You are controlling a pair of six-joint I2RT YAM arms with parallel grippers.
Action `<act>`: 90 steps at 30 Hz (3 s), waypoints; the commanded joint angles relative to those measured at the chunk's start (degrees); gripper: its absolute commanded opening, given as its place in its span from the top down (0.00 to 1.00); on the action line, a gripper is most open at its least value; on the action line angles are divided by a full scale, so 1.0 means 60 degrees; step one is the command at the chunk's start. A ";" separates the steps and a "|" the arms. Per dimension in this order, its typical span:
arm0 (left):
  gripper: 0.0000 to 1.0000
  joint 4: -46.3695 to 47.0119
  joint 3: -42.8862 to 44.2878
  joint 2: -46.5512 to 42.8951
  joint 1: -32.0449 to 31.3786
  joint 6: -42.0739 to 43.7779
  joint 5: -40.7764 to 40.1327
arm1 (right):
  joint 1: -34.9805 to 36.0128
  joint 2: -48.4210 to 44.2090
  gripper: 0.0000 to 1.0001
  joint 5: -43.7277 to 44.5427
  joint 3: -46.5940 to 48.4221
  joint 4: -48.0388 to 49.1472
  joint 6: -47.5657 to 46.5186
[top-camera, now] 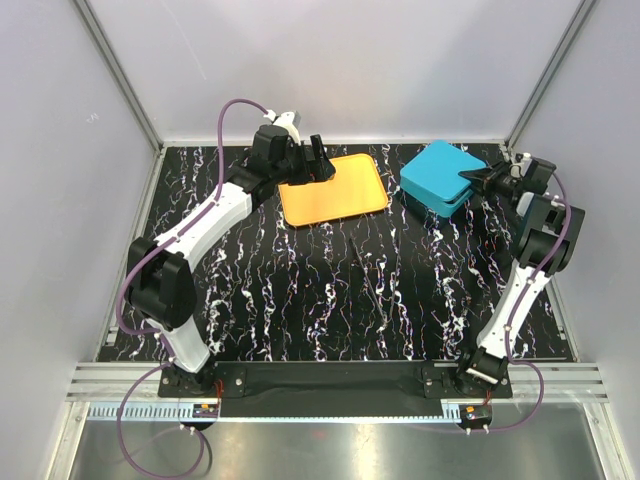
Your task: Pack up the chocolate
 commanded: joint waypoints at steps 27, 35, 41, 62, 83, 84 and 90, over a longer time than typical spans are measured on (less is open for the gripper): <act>0.02 0.0279 -0.0083 -0.0412 -0.0055 0.0299 -0.0073 | -0.0529 -0.0574 1.00 -0.0520 -0.0936 0.4284 0.2710; 0.02 0.0264 -0.0083 -0.0427 -0.0070 0.0314 -0.0014 | -0.0543 -0.0633 0.96 -0.0564 -0.1053 0.4047 0.2431; 0.02 0.0250 -0.0083 -0.0456 -0.0070 0.0358 -0.0043 | -0.0558 -0.0560 0.88 -0.0447 -0.1111 0.3710 0.2197; 0.02 0.0235 -0.0200 -0.0573 -0.0070 0.0460 -0.0117 | -0.0690 -0.1014 0.67 0.0109 -0.1345 0.2172 0.1054; 0.02 0.0294 -0.0200 -0.0529 -0.0099 0.0387 -0.0116 | -0.0338 -0.0340 1.00 -0.0345 -0.1141 0.5936 0.4028; 0.02 0.0293 -0.0229 -0.0529 -0.0099 0.0402 -0.0117 | -0.0324 -0.0282 1.00 -0.0301 -0.1126 0.5936 0.4027; 0.02 0.0308 -0.0200 -0.0427 -0.0113 0.0373 -0.0087 | -0.0017 -0.0033 1.00 -0.0242 -0.0819 0.5600 0.3867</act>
